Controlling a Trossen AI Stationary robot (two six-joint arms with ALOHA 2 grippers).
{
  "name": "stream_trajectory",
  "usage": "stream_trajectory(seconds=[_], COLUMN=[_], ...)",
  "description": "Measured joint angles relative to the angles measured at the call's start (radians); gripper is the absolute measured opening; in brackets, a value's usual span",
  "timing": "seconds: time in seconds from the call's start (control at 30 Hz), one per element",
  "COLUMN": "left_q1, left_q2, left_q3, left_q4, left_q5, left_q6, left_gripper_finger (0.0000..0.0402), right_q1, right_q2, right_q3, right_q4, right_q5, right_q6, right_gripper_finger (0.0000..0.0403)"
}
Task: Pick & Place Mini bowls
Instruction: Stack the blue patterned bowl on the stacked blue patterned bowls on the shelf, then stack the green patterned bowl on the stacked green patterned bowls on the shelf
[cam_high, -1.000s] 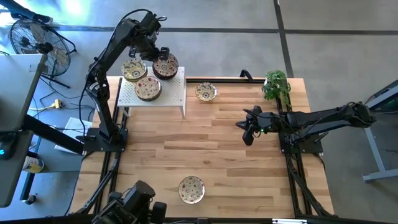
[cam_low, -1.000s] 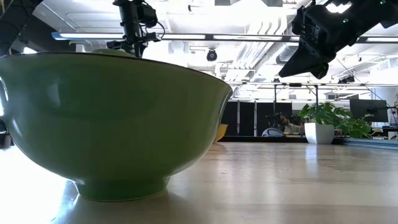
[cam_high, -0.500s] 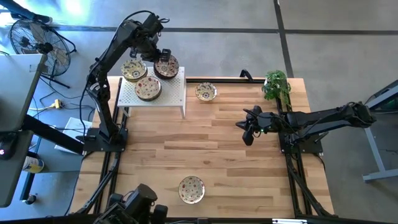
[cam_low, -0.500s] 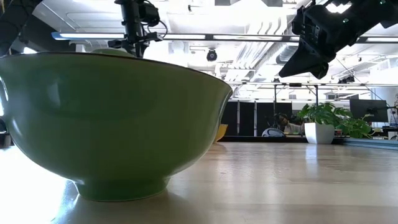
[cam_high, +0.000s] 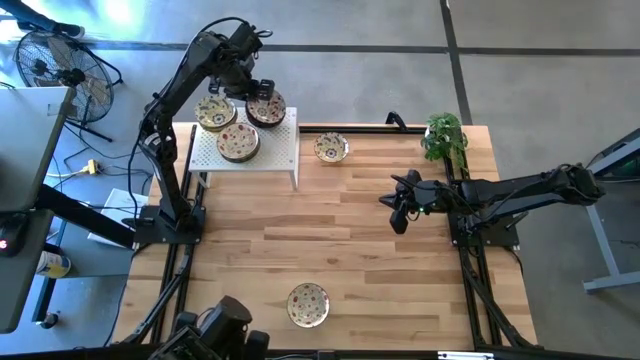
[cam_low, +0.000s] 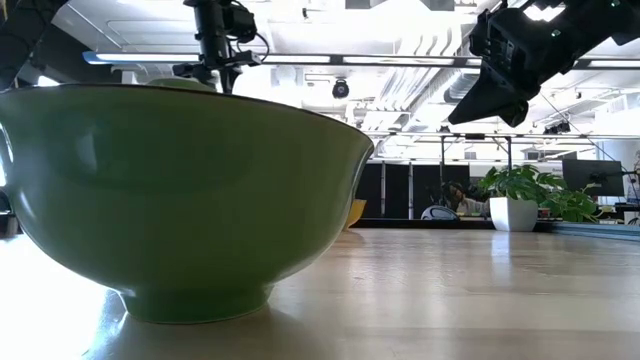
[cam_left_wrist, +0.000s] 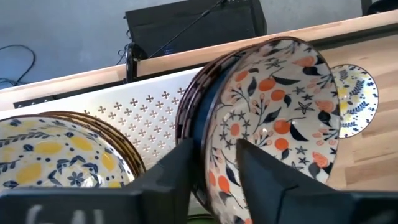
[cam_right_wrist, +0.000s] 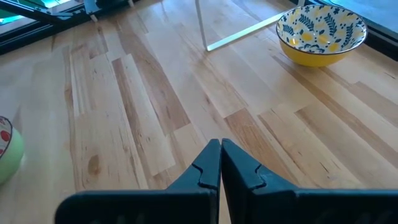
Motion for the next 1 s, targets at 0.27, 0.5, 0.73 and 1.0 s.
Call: stream_trajectory(seconds=[0.27, 0.5, 0.73, 1.0], left_q1=[0.000, 0.000, 0.000, -0.014], left_q2=[-0.005, -0.039, -0.060, -0.060], left_q3=[0.000, 0.000, 0.001, 0.001], left_q4=[0.009, 0.017, -0.003, -0.019], left_q5=[0.038, 0.045, 0.049, 0.025], left_q6=[0.042, 0.049, 0.049, 0.058], left_gripper_finger=[0.0158, 0.0154, 0.0153, 0.0153], right_q1=[0.000, 0.000, 0.000, 0.000], right_q2=[0.000, 0.000, 0.000, 0.000], right_q3=[0.000, 0.000, 0.000, 0.000], right_q4=[0.000, 0.000, 0.000, 0.000], right_q5=[0.001, 0.001, 0.002, -0.001], right_q6=[0.000, 0.000, 0.000, 0.000], right_gripper_finger=[0.0001, 0.0001, 0.0001, 0.0001])
